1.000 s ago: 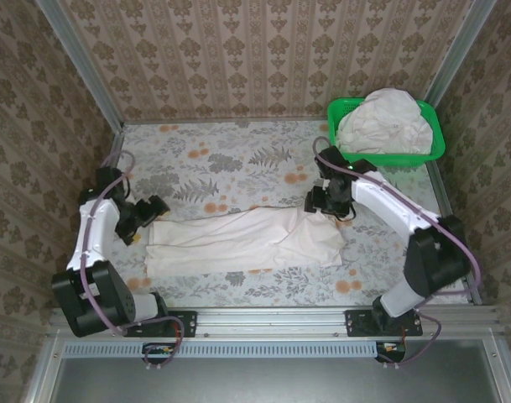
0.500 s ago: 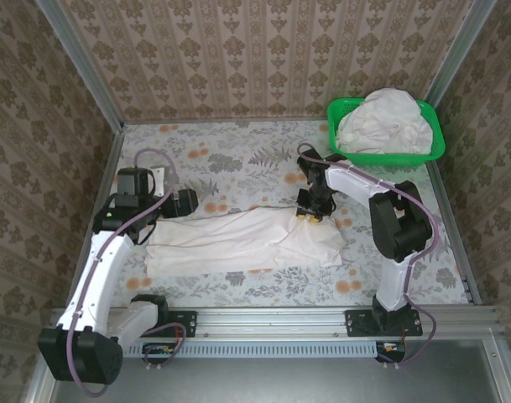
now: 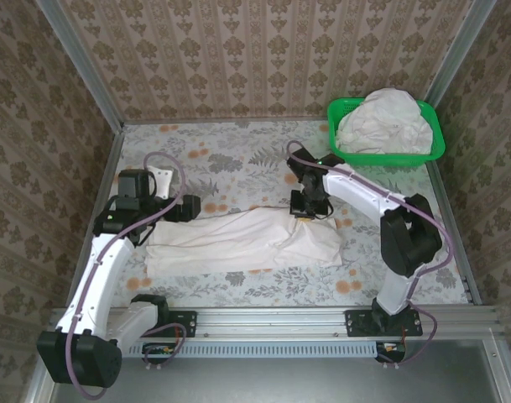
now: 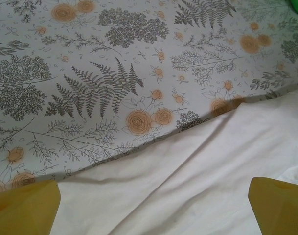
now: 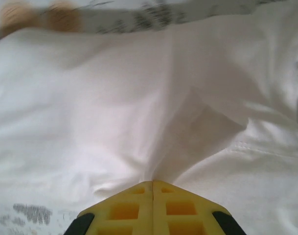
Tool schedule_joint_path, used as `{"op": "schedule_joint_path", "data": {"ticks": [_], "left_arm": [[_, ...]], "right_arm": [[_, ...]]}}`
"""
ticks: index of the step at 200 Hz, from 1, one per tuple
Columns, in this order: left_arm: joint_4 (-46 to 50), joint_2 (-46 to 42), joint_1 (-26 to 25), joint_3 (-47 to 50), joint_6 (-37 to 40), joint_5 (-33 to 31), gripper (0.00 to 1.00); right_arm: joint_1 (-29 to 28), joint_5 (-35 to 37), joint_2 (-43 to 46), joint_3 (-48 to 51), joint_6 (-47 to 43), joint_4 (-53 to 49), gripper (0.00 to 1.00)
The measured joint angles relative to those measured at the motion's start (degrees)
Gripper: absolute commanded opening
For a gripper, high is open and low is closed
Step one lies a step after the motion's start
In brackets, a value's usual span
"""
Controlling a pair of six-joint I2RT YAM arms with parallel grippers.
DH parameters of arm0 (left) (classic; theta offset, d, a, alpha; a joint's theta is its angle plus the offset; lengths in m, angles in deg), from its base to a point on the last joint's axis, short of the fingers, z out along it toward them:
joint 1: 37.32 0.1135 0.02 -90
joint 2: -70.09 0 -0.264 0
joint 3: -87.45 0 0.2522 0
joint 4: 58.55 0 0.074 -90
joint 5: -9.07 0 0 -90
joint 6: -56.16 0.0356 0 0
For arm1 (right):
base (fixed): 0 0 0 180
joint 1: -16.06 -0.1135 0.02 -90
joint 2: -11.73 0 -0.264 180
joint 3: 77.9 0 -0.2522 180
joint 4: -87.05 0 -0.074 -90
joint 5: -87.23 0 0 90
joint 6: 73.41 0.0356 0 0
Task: Fold and stack the t-shirts
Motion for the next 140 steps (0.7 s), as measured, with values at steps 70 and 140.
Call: {"op": "schedule_joint_path", "data": {"ticks": [70, 140], "left_arm": [[-2.62, 0.07, 0.42, 4.02, 1.20, 2.36, 1.00], [-10.05, 3.04, -6.49, 7.39, 1.16, 9.64, 1.00]], "right_arm": [[-6.27, 1.09, -4.17, -6.64, -4.02, -1.40, 0.11], [-2.84, 3.54, 0.20, -1.55, -4.28, 2.75, 0.65]]}}
